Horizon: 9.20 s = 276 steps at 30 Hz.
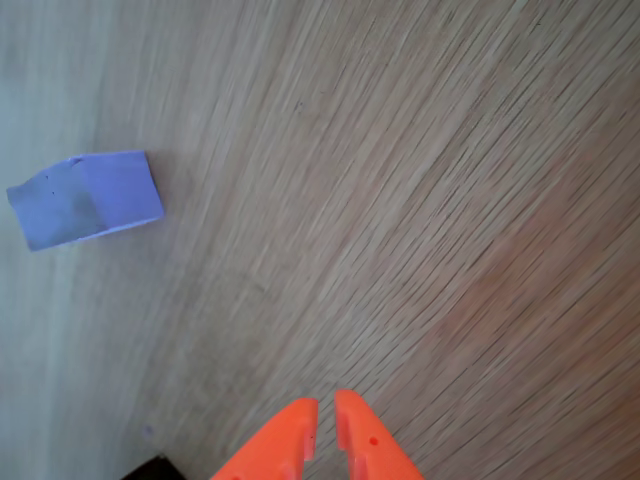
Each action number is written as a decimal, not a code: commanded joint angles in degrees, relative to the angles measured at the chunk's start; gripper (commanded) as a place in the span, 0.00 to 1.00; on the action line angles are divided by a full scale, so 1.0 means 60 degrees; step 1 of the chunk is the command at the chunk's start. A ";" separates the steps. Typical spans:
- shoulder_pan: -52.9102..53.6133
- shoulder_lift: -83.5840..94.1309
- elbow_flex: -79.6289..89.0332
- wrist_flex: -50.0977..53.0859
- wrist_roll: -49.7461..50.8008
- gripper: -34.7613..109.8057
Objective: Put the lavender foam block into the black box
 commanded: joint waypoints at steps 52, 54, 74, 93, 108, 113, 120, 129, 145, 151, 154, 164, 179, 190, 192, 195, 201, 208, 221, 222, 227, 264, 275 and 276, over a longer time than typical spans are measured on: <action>-0.0117 -0.4380 -0.5449 -0.0674 0.0923 0.24; -0.0117 -0.5229 -0.6387 -0.0571 0.0718 0.24; -0.0278 -1.1235 -1.3521 0.2227 0.0337 0.24; -0.0835 -1.2847 -1.5894 0.3149 -0.1787 0.24; -0.1099 -1.2891 -1.5894 0.3149 -0.2021 0.24; -0.1172 -1.2920 -1.5894 0.3003 -0.2388 0.24; -0.1099 -1.2905 -1.5894 0.3047 -0.2051 0.24; -0.0425 -1.2759 -1.5806 0.3911 0.1699 0.24; -0.0234 -1.3066 -1.6055 0.5347 0.9023 0.24; -0.0425 -1.3242 -1.6084 0.5903 1.1572 0.24; -0.0527 -1.3286 -1.6084 0.5889 1.2773 0.24; -0.0571 -1.3521 -1.6436 0.5977 1.3022 0.24; 0.0234 -1.5234 -1.8149 0.5977 1.1587 0.24; 0.0234 -1.6040 -1.8896 0.5991 1.1572 0.24; 0.0234 -1.6187 -1.9058 0.5991 1.1543 0.24; 0.0234 -1.6274 -1.9102 0.5991 1.1587 0.24; 0.0117 -1.6289 -1.9131 0.5991 1.3154 0.24; -0.0044 -1.6582 -1.9541 0.5991 1.3989 0.24; -0.0161 -1.7095 -2.0112 0.5977 1.4312 0.26; -0.0146 -1.7095 -2.0127 0.5977 1.4297 0.28; -0.0205 -1.7139 -2.0156 0.5991 1.4341 0.36; 0.0249 -1.8223 -2.0332 0.5977 1.3447 0.47; 0.0498 -1.8413 -1.9775 0.5991 1.2671 0.48; 0.0513 -1.8428 -1.9731 0.5991 1.2671 0.48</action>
